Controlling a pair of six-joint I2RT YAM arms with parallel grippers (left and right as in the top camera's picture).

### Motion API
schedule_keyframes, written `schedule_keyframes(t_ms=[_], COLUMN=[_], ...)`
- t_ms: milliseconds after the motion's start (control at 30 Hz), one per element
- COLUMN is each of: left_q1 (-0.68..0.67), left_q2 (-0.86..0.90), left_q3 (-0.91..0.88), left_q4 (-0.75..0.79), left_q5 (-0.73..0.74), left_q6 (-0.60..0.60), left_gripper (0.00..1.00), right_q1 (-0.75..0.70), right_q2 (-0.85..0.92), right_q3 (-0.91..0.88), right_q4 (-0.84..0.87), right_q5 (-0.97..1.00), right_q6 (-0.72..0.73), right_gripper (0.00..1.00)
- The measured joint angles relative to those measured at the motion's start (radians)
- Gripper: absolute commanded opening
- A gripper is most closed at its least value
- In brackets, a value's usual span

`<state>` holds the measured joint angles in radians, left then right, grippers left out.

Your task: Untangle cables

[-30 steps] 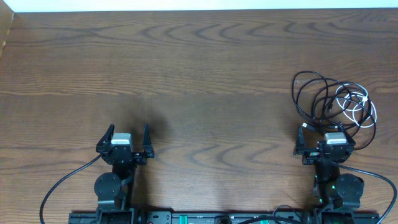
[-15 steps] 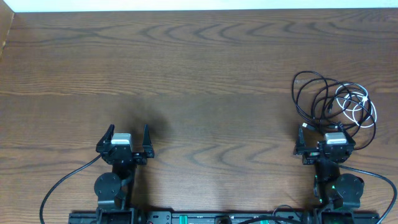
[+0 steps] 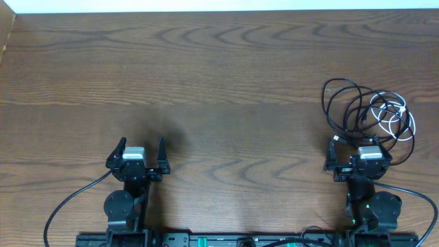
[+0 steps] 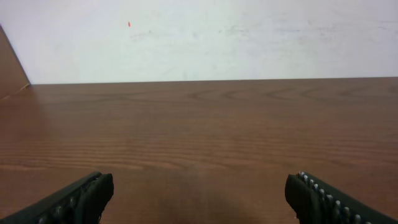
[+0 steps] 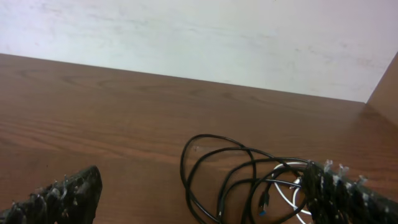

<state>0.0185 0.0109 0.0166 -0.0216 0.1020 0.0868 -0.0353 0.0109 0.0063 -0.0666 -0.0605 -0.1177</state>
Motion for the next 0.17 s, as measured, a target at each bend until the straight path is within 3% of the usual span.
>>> schedule_keyframes(t_ms=[167], left_q1=[0.000], left_q2=[0.000], left_q3=[0.000], left_q4=[0.000], left_q5=[0.000], left_q6=[0.000], left_gripper=[0.93], right_q1=[0.000], right_q2=[0.000], right_q3=[0.000], right_q4=[0.000], right_q5=[0.000], right_q6=[0.000], right_gripper=[0.99])
